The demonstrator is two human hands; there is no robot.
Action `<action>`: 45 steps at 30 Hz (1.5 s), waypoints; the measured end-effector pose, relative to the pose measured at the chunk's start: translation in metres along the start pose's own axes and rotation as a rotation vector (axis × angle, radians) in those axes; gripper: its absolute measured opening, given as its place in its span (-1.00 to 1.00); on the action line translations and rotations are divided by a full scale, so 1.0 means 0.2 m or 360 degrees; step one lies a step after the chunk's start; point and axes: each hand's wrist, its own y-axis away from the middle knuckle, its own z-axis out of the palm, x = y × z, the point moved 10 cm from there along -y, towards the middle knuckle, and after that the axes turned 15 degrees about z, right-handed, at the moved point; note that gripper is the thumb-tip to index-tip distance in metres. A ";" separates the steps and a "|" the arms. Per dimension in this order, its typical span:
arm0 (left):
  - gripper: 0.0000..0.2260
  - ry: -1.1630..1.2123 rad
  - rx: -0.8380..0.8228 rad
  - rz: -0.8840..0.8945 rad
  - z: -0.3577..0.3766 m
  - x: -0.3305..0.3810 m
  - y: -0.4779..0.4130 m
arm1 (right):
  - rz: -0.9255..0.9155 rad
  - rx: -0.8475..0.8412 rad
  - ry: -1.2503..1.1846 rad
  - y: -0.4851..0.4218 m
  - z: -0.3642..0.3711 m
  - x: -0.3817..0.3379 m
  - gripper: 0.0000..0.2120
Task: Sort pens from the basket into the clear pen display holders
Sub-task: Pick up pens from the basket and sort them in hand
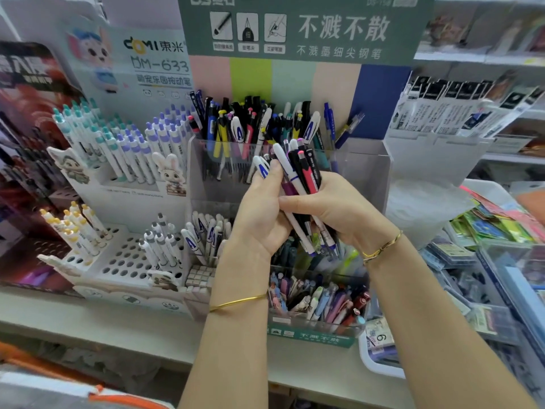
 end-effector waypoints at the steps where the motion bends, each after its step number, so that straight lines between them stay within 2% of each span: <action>1: -0.65 -0.0069 0.0019 -0.0027 0.01 -0.02 0.00 | 0.0000 0.0010 0.0021 0.00 -0.01 0.00 -0.91; 5: -0.53 -0.0260 -0.0024 -0.0107 0.06 -0.05 0.00 | -0.0013 0.0119 0.0117 0.01 -0.08 -0.01 -0.92; 7: -0.54 -0.0298 -0.0120 -0.0118 0.11 -0.05 0.00 | -0.0013 0.0132 0.0115 0.02 -0.11 -0.02 -0.91; 10: -0.51 -0.0132 -0.0166 -0.0226 0.16 -0.09 0.02 | 0.0016 0.0067 0.0106 0.03 -0.13 -0.03 -0.87; 12: -0.58 -0.0045 -0.0177 -0.0303 0.19 -0.13 0.03 | 0.0042 0.0024 0.0155 0.04 -0.13 -0.03 -0.86; 18: -0.86 0.0215 -0.0316 -0.0303 0.32 -0.17 0.03 | 0.0020 0.0054 0.0528 0.03 -0.19 -0.08 -0.84; 20: -0.85 0.0271 -0.0332 -0.0288 0.35 -0.18 0.03 | 0.0041 0.0070 0.0554 0.01 -0.21 -0.06 -0.83; 22: -0.81 0.0346 -0.0288 -0.0327 0.34 -0.22 0.03 | 0.0065 0.0097 0.0625 -0.01 -0.23 -0.04 -0.81; 25: -0.75 0.0482 -0.0175 -0.0403 0.33 -0.26 0.04 | 0.0103 0.0199 0.0841 -0.03 -0.27 -0.02 -0.68; 28: -0.81 0.0473 -0.0058 -0.0348 0.29 -0.27 -0.01 | -0.0025 0.0320 0.0969 0.00 -0.27 -0.06 -0.69; 36: -0.89 0.0526 0.0168 -0.0154 0.28 -0.22 -0.07 | -0.0122 0.0233 0.0812 0.01 -0.25 -0.10 -0.74; 40: -0.65 0.0515 0.0198 -0.0051 0.29 -0.18 -0.10 | -0.0187 0.0230 0.0693 0.00 -0.27 -0.11 -0.73; 43: -0.69 0.0557 0.0184 -0.0064 0.30 -0.18 -0.10 | -0.0147 0.0115 0.0580 -0.01 -0.27 -0.10 -0.74; 45: -0.59 0.0568 0.0160 -0.0055 0.30 -0.17 -0.10 | -0.0109 0.0101 0.0473 0.00 -0.28 -0.10 -0.74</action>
